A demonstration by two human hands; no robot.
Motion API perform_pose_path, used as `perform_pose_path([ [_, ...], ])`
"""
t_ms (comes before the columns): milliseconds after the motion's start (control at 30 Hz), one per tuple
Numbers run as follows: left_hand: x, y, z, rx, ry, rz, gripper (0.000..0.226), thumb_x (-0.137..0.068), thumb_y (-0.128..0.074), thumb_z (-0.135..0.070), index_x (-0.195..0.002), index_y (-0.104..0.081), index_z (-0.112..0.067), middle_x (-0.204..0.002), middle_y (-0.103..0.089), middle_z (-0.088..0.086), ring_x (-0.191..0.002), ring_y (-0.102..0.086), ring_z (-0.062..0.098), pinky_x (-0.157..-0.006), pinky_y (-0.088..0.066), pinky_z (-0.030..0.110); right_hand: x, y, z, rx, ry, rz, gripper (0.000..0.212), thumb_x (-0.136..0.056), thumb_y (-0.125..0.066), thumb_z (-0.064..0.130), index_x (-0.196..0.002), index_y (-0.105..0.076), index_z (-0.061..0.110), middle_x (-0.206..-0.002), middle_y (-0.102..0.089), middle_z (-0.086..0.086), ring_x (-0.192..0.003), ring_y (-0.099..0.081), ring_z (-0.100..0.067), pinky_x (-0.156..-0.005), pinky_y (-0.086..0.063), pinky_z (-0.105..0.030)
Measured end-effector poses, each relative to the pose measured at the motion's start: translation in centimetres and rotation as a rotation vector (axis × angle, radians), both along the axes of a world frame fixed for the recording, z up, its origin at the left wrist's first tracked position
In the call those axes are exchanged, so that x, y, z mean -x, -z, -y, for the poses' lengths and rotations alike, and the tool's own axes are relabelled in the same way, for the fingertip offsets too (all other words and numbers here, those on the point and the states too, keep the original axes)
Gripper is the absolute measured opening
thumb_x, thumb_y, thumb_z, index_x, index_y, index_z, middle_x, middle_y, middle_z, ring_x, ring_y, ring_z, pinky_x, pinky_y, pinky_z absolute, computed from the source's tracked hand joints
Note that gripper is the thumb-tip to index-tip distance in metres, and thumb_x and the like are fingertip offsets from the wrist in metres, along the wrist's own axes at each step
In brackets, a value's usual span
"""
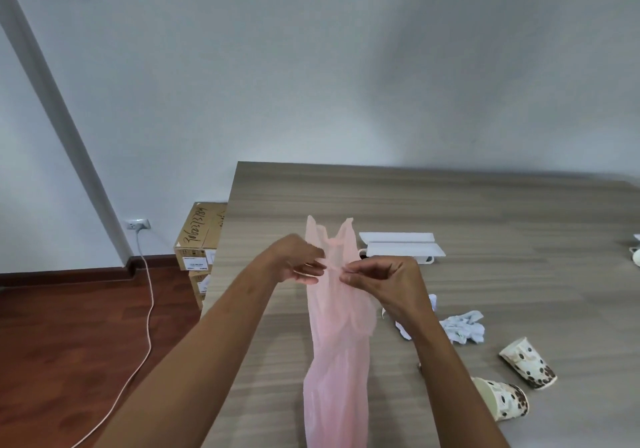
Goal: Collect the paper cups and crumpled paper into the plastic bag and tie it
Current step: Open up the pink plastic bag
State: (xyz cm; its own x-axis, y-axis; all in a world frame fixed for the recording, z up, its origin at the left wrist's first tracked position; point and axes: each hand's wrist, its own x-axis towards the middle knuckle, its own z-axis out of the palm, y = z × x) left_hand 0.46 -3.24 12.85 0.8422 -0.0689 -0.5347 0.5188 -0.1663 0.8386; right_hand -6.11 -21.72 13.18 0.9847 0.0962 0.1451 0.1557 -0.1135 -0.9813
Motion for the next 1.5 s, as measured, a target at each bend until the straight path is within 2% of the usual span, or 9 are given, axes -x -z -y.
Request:
perform_pose_path([
  [233, 0.1, -2.1, -1.3, 0.287, -0.062, 0.260, 0.020, -0.080, -0.059, 0.011, -0.091, -0.069, -0.003, -0.080, -0.068, 0.011, -0.078, -0.062, 0.024, -0.075, -0.055, 0.034, 0.8, 0.9, 4.3, 0.148, 0.207, -0.364, 0.035, -0.073, -0.077, 0.003, -0.104, -0.061, 0.007, -0.111, -0.067, -0.014, -0.078, -0.067, -0.019, -0.069, -0.060, -0.037],
  [433, 0.8, -3.5, -1.0, -0.006, 0.138, 0.458, 0.030, -0.096, -0.043, 0.005, -0.108, -0.066, -0.010, -0.090, -0.066, 0.001, -0.083, -0.065, 0.014, -0.069, -0.056, 0.024, -1.2, -3.3, 1.0, 0.050, 0.394, -0.198, 0.109, -0.049, -0.075, 0.080, -0.140, -0.042, 0.028, -0.128, -0.061, 0.006, -0.114, -0.062, -0.014, -0.097, -0.052, -0.044],
  [533, 1.1, -3.7, -1.7, -0.068, 0.170, 0.462, 0.037, -0.084, -0.051, 0.013, -0.112, -0.065, -0.006, -0.104, -0.071, 0.006, -0.099, -0.067, 0.022, -0.084, -0.058, 0.034, -3.3, -4.1, 0.3, 0.269, 0.447, -0.169, 0.053, -0.072, -0.081, 0.036, -0.117, -0.063, 0.014, -0.095, -0.073, 0.003, -0.081, -0.070, -0.012, -0.081, -0.059, -0.039],
  [633, 1.7, -3.8, -2.9, -0.095, 0.160, 0.482, 0.044, -0.079, -0.053, 0.015, -0.115, -0.065, -0.007, -0.105, -0.072, 0.006, -0.102, -0.067, 0.024, -0.078, -0.058, 0.030, -4.3, -3.9, 0.0, 0.146, 0.388, -0.282, 0.005, -0.081, -0.072, 0.011, -0.086, -0.072, 0.010, -0.089, -0.074, -0.016, -0.055, -0.065, -0.014, -0.059, -0.060, -0.031],
  [800, 3.1, -4.2, -3.3, -0.208, 0.299, 0.572, 0.037, -0.077, -0.054, 0.011, -0.103, -0.063, -0.014, -0.099, -0.068, -0.001, -0.095, -0.065, 0.016, -0.076, -0.052, 0.024, -5.4, -4.4, -2.2, -0.088, 0.356, -0.403, 0.066, -0.070, -0.071, 0.068, -0.102, -0.060, 0.011, -0.093, -0.069, -0.007, -0.078, -0.072, -0.027, -0.063, -0.062, -0.040],
  [1133, 2.7, -2.6, -3.6, -0.415, 0.354, 0.754, 0.029, -0.079, -0.063, 0.000, -0.106, -0.062, -0.010, -0.102, -0.067, 0.008, -0.093, -0.064, 0.024, -0.080, -0.055, 0.050, -5.8, -4.4, -4.9, 0.272, 0.273, -0.254, 0.014, -0.079, -0.076, 0.025, -0.087, -0.074, 0.013, -0.070, -0.070, 0.003, -0.054, -0.063, -0.009, -0.038, -0.039, -0.012],
  [1300, 3.2, -2.7, -3.8, 0.042, 0.156, 0.662, 0.064, -0.078, -0.058, 0.012, -0.130, -0.050, -0.024, -0.117, -0.064, -0.007, -0.106, -0.062, 0.007, -0.077, -0.055, 0.022, -5.8, -4.2, -4.0, -0.178, 0.197, -0.396, 0.015, -0.079, -0.062, -0.006, -0.071, -0.063, 0.007, -0.062, -0.064, -0.007, -0.050, -0.058, -0.016, -0.055, -0.049, -0.025],
  [1433, 2.5, -2.6, -5.2, 0.452, -0.281, 0.481, 0.018, -0.082, -0.058, -0.011, -0.095, -0.068, -0.017, -0.084, -0.065, 0.000, -0.075, -0.058, 0.019, -0.059, -0.046, 0.032, -6.6, -3.5, -0.9, -0.751, 0.160, -0.542, 0.033, -0.074, -0.049, -0.023, -0.061, -0.058, 0.006, -0.052, -0.056, -0.006, -0.043, -0.055, -0.016, -0.047, -0.052, -0.021],
  [1500, 2.0, -3.0, -6.2, 0.515, -0.424, 0.423, 0.012, -0.088, -0.065, -0.022, -0.080, -0.066, -0.013, -0.081, -0.064, 0.002, -0.071, -0.056, 0.018, -0.059, -0.043, 0.031, -6.8, -3.2, 0.8, -0.971, 0.115, -0.549, 0.037, -0.040, -0.068, -0.026, -0.051, -0.058, 0.007, -0.050, -0.053, -0.002, -0.038, -0.051, -0.013, -0.046, -0.050, -0.019],
])
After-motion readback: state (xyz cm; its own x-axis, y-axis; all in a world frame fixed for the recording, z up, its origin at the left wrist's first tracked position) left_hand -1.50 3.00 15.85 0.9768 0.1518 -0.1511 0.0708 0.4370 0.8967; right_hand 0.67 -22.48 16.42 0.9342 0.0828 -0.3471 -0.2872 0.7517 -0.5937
